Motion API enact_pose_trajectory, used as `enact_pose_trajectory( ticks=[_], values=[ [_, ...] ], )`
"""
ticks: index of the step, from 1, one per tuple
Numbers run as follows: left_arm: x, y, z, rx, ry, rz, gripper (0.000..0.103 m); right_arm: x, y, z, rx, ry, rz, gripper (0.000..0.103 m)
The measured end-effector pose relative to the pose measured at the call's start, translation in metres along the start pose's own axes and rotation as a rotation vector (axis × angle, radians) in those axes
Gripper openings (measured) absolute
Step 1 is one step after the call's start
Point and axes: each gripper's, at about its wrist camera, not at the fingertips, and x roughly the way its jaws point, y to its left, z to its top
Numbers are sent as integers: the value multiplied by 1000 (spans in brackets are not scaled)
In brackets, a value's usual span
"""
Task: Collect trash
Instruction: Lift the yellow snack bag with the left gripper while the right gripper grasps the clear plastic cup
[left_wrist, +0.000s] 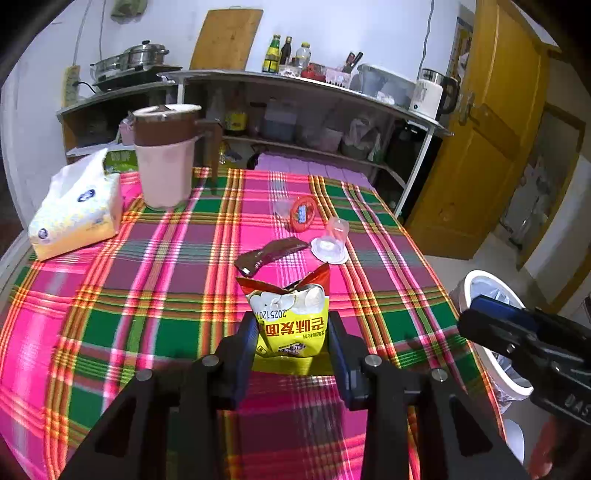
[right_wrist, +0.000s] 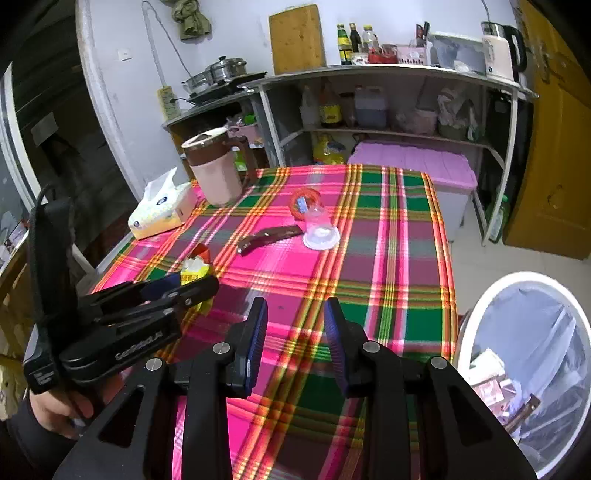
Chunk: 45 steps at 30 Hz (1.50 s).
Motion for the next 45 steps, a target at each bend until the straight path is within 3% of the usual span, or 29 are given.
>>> enact_pose_trajectory(
  ticks=[3, 13, 30, 42, 45],
  values=[
    [-11, 3, 1, -5, -18, 0, 38, 1, 3, 4, -8, 4, 0, 37],
    [-22, 19, 4, -28, -42, 11, 38, 33, 8, 25, -27, 35, 15, 37],
    [13, 44, 12, -59, -13, 9, 38, 126, -16, 64, 12, 84, -39, 38],
    [28, 51, 15, -75, 2, -9, 38, 164, -21, 76, 14, 103, -76, 37],
    [30, 50, 15, -77, 7, -9, 38, 164, -20, 77, 3, 97, -81, 32]
  ],
)
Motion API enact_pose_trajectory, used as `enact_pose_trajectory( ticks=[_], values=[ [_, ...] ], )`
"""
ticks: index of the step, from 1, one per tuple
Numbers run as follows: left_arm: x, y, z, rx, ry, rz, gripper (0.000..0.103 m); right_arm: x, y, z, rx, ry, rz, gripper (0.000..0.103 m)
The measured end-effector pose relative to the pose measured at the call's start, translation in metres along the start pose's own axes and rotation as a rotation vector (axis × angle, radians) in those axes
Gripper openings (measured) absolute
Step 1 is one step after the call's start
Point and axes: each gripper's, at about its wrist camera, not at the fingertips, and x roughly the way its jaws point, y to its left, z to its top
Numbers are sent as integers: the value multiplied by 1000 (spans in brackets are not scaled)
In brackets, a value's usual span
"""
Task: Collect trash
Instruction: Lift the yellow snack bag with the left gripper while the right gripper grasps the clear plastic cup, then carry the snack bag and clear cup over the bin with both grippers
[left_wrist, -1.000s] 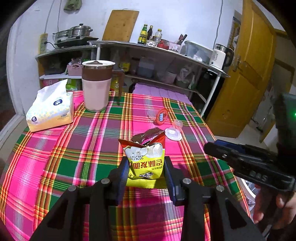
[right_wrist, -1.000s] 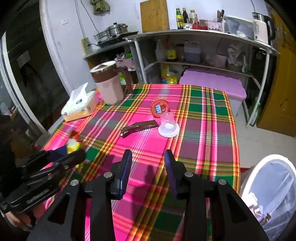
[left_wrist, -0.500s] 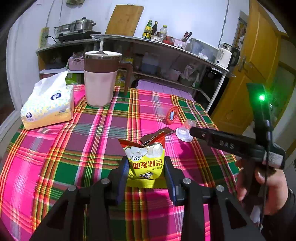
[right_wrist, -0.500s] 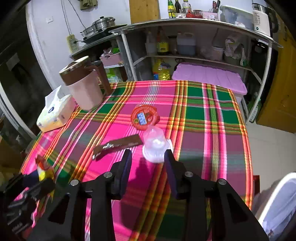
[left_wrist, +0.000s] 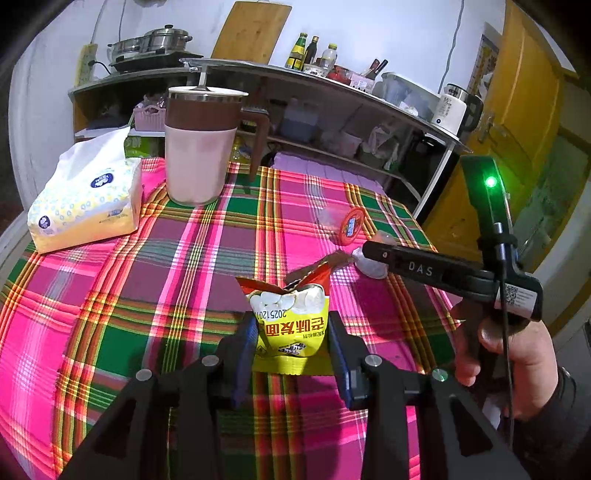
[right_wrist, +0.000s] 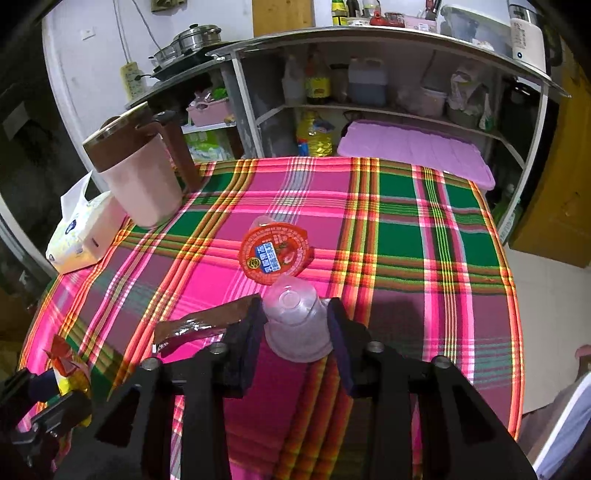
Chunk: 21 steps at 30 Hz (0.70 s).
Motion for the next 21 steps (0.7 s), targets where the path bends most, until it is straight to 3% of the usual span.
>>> enact_pose_trajectory(
  ticks=[8, 21],
  values=[
    [-3, -3, -1, 9, -1, 5, 38, -18, 2, -7, -2, -19, 14, 32],
    [-40, -33, -19, 56, -25, -11, 38, -101, 10, -53, -16, -76, 49, 32]
  ],
)
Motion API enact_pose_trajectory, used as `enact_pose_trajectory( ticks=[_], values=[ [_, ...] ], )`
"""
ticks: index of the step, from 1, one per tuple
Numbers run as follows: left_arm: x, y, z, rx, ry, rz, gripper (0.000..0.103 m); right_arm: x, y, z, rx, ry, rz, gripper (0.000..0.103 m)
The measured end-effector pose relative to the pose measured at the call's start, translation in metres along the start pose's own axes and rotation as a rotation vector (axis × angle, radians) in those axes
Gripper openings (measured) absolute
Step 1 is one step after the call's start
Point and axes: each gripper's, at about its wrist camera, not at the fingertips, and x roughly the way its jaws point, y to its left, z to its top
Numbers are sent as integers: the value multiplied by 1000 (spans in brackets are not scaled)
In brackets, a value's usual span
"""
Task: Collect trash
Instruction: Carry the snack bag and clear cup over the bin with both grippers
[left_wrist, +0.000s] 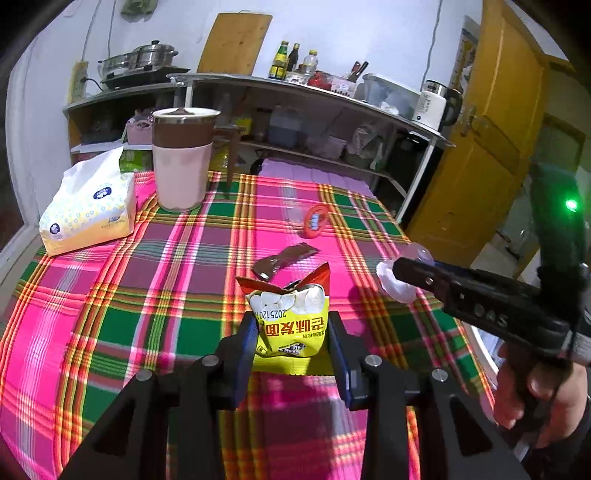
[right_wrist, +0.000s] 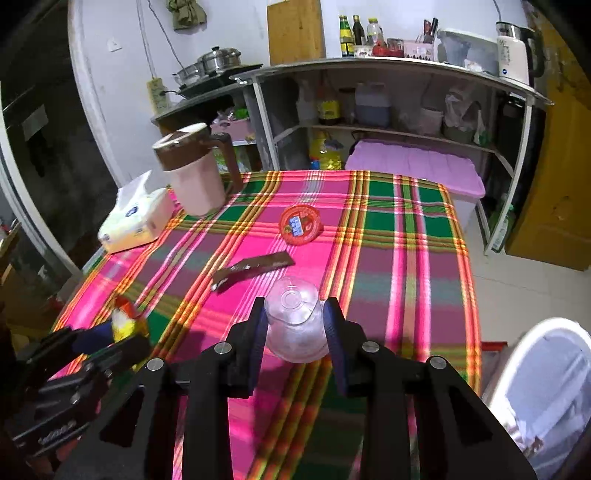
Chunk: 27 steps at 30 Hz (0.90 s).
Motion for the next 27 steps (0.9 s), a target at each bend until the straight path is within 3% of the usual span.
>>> enact_pose_trajectory(
  ticks=[14, 27],
  values=[
    [-43, -56, -23, 68, -9, -65, 38, -89, -3, -49, 8, -60, -10, 32],
    [-55, -95, -34, 125, -6, -109, 38, -124, -25, -72, 57, -90, -42, 32]
  ],
)
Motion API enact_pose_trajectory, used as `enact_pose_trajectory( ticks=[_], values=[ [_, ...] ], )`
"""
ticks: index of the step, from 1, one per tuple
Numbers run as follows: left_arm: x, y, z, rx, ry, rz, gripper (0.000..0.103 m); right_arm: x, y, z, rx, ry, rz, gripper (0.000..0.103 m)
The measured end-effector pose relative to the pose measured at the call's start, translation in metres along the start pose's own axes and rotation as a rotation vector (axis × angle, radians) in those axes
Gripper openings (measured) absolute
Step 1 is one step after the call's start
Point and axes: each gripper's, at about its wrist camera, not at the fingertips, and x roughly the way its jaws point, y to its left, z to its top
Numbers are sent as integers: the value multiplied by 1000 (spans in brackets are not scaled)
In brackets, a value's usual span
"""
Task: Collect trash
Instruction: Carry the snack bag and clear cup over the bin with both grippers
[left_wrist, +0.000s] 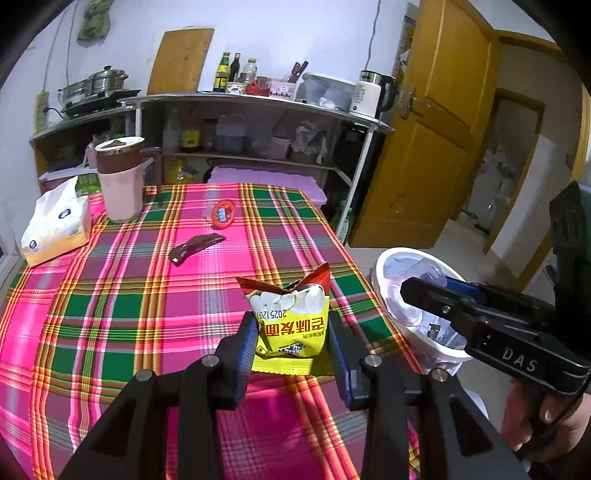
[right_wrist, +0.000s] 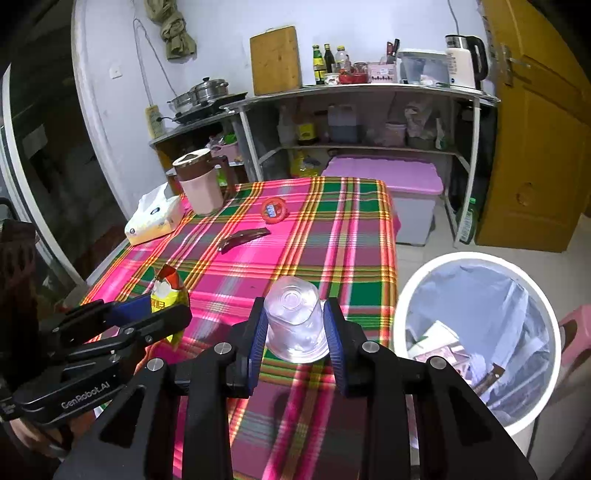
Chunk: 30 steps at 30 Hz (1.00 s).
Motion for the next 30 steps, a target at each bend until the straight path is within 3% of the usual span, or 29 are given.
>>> enact_pose_trajectory(
  ticks=[11, 30],
  values=[
    [14, -29, 4, 51, 16, -31, 38, -15, -29, -9, 48, -18, -33, 32],
    [68, -106, 16, 160, 63, -156, 38, -43, -120, -28, 199, -27, -166, 32]
  ],
)
